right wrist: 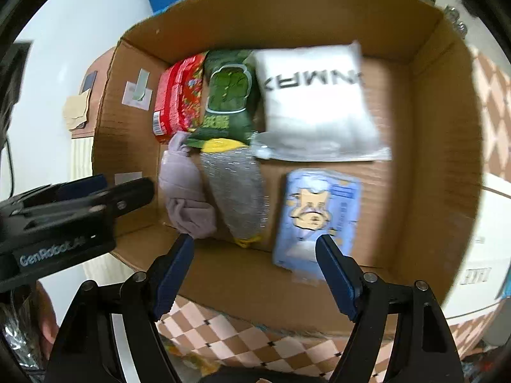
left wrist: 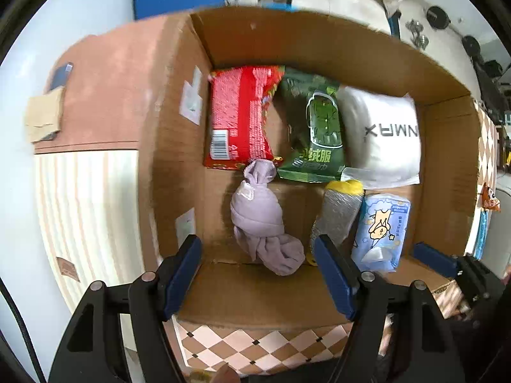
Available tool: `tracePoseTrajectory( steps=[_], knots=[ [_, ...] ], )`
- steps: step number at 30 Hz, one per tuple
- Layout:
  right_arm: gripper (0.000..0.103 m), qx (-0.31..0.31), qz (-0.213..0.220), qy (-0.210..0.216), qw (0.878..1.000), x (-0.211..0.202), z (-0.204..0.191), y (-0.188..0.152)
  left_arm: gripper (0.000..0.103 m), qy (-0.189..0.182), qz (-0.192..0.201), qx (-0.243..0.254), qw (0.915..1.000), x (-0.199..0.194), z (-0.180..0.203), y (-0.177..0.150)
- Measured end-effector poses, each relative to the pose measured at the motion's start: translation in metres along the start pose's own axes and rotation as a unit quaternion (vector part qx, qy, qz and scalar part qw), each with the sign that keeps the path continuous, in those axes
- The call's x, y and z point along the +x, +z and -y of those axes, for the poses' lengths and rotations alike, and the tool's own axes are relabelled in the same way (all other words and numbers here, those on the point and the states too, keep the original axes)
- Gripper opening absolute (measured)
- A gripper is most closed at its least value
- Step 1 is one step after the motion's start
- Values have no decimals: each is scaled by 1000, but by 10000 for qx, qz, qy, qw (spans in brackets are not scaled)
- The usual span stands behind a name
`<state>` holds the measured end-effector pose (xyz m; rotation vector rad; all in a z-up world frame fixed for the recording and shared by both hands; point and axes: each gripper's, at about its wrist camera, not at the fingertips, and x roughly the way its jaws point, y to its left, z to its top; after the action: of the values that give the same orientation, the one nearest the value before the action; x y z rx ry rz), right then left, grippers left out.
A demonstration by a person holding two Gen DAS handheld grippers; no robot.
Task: Organize soft objects
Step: 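Lower the sock and sponge into the box and open both tools, then grasp the orange snack bag with left tool while right tool grasps blue tube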
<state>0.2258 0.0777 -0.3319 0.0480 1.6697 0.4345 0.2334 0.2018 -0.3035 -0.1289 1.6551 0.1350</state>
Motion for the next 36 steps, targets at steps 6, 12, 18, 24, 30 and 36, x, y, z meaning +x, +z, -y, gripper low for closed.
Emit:
tracePoseTrajectory(
  steps=[6, 12, 18, 24, 30, 36],
  knots=[
    [85, -124, 544, -480, 9973, -38, 10, -25, 72, 253, 868, -140, 9958, -37, 4, -42],
    [85, -257, 976, -702, 9924, -75, 8, -60, 72, 278, 1357, -84, 9903, -64, 13, -71],
    [85, -252, 1326, -796, 9876, -100, 5, -82, 78, 251, 1715, -46, 9849, -87, 23, -94],
    [103, -183, 1655, -764, 9831, -124, 10, -97, 101, 394, 2070, -102, 9775, -107, 27, -107],
    [103, -151, 1798, -664, 9813, -137, 17, -105, 101, 382, 2196, -167, 9747, -120, 32, -114],
    [103, 20, 1890, -326, 9814, -151, 42, -111, 101, 509, 2291, -56, 9721, -132, 60, -114]
  ],
)
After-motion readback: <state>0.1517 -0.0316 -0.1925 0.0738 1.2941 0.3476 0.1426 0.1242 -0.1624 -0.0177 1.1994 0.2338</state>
